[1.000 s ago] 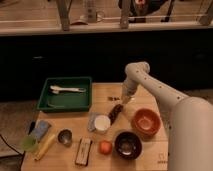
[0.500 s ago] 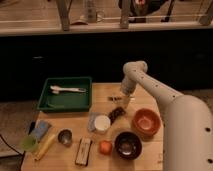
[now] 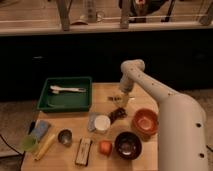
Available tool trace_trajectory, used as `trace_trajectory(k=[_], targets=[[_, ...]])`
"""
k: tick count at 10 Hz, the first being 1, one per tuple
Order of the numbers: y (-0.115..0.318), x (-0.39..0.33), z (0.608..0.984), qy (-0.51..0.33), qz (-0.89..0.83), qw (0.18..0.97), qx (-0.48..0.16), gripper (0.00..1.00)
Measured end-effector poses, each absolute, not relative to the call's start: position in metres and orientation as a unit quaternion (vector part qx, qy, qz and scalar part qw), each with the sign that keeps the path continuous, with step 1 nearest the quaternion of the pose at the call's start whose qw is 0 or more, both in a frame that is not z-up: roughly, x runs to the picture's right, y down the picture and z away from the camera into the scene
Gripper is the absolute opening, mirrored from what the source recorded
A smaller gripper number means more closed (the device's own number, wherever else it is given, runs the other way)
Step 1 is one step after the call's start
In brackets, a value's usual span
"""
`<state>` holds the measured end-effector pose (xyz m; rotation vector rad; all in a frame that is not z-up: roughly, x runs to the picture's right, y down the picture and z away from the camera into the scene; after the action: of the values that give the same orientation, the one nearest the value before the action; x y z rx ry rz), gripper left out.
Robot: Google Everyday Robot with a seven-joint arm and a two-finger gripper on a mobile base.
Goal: Place fork in purple bowl
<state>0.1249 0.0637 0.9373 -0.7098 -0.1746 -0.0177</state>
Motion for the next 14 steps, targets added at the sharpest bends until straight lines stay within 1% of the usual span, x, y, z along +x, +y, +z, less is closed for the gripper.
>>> trace_trajectory(k=[9,14], targets=[[0.059,0.124,0.961,-0.097,-0.009,0.943,-0.319,0.8],[0.069,0.125,0.982,-0.101,0.002,0.938,-0.333,0.8]])
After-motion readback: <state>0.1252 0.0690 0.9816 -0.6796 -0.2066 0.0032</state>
